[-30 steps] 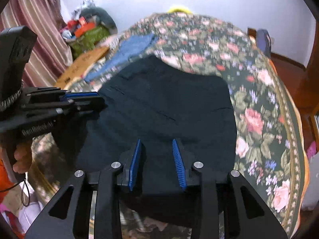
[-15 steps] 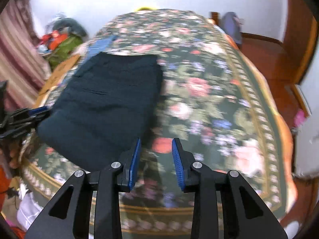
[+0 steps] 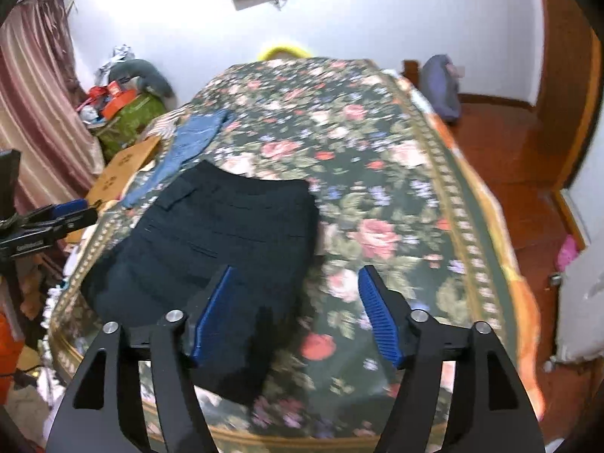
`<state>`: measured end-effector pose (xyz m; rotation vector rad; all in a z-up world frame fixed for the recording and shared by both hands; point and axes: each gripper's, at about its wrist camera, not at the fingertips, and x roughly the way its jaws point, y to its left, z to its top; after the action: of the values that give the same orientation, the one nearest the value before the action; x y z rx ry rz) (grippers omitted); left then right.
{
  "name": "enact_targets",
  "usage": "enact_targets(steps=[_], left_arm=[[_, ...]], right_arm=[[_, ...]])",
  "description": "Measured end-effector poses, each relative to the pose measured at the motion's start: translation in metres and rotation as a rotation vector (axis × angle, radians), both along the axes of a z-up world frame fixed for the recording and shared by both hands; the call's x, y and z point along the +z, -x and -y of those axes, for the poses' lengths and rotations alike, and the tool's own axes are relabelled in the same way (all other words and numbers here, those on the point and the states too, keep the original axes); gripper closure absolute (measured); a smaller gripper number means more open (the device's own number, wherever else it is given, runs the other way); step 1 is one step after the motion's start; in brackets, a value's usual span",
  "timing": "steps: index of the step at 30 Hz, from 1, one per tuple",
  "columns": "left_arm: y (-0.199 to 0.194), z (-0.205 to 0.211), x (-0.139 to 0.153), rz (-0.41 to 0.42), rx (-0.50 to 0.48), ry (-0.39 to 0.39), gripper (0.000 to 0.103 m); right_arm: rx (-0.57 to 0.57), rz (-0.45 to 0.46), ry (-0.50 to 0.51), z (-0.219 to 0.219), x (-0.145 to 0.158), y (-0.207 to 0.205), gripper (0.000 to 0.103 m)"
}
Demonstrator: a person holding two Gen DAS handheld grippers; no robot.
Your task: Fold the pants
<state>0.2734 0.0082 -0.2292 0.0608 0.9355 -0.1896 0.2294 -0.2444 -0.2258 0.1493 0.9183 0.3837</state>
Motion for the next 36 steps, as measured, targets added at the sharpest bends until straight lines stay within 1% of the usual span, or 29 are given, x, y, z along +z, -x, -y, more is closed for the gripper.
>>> enact_targets(steps=[2, 5, 7, 9, 10, 11, 14, 16, 18, 20, 22, 24, 26, 27, 29, 30, 32, 33, 35, 36], left_arm=[[-0.01, 0.008, -0.008, -0.032, -0.025, 0.0, 0.023], [-0.026, 0.021, -0.029, -0.133, -0.082, 0.005, 0.022], [-0.037, 0.027, -0.045, -0.204, -0.109, 0.004, 0.022], [-0.046, 0.029, -0.058, -0.246, -0.111, 0.009, 0.022], [-0.051, 0.029, -0.063, -0.265, -0.113, 0.026, 0.019], [-0.055, 0.027, -0.065, -0.276, -0.111, 0.045, 0.016], [-0.067, 0.024, -0.073, -0.298, -0.1, 0.099, 0.012], [-0.077, 0.024, -0.08, -0.341, -0.102, 0.144, 0.01], [-0.084, 0.023, -0.083, -0.353, -0.098, 0.175, 0.009], [-0.089, 0.026, -0.084, -0.356, -0.106, 0.175, 0.009], [-0.094, 0.031, -0.085, -0.37, -0.125, 0.203, 0.01], [-0.099, 0.034, -0.085, -0.373, -0.127, 0.226, 0.02], [-0.102, 0.037, -0.084, -0.382, -0.134, 0.234, 0.034], [-0.104, 0.038, -0.083, -0.379, -0.139, 0.236, 0.036], [-0.103, 0.04, -0.08, -0.366, -0.143, 0.223, 0.047], [-0.102, 0.041, -0.077, -0.35, -0.151, 0.207, 0.05], [-0.097, 0.042, -0.072, -0.319, -0.162, 0.192, 0.06], [-0.093, 0.044, -0.068, -0.3, -0.169, 0.186, 0.062], [-0.086, 0.045, -0.062, -0.268, -0.165, 0.183, 0.067], [-0.081, 0.046, -0.058, -0.241, -0.162, 0.175, 0.068]], right_arm=[[0.014, -0.03, -0.002, -0.007, -0.012, -0.009, 0.034], [0.031, -0.088, -0.004, -0.012, -0.031, -0.019, 0.034], [0.043, -0.134, -0.029, -0.013, -0.044, -0.026, 0.034], [0.054, -0.168, -0.069, -0.012, -0.055, -0.032, 0.034], [0.059, -0.18, -0.091, -0.011, -0.058, -0.035, 0.034], [0.064, -0.194, -0.118, -0.009, -0.062, -0.039, 0.032], [0.081, -0.249, -0.182, -0.004, -0.073, -0.052, 0.025], [0.091, -0.286, -0.231, -0.002, -0.08, -0.06, 0.025], [0.09, -0.323, -0.288, 0.0, -0.088, -0.069, 0.024], [0.095, -0.329, -0.3, -0.001, -0.089, -0.073, 0.024], [0.115, -0.33, -0.305, -0.005, -0.089, -0.078, 0.024], [0.149, -0.331, -0.322, -0.012, -0.088, -0.079, 0.031], [0.158, -0.325, -0.32, -0.016, -0.085, -0.08, 0.042], [0.16, -0.321, -0.315, -0.018, -0.084, -0.08, 0.044], [0.164, -0.296, -0.292, -0.02, -0.077, -0.079, 0.054], [0.163, -0.282, -0.281, -0.022, -0.074, -0.076, 0.056], [0.164, -0.25, -0.253, -0.024, -0.068, -0.073, 0.065], [0.161, -0.233, -0.238, -0.026, -0.065, -0.072, 0.068], [0.147, -0.19, -0.208, -0.029, -0.054, -0.068, 0.079], [0.136, -0.179, -0.201, -0.03, -0.051, -0.069, 0.081]])
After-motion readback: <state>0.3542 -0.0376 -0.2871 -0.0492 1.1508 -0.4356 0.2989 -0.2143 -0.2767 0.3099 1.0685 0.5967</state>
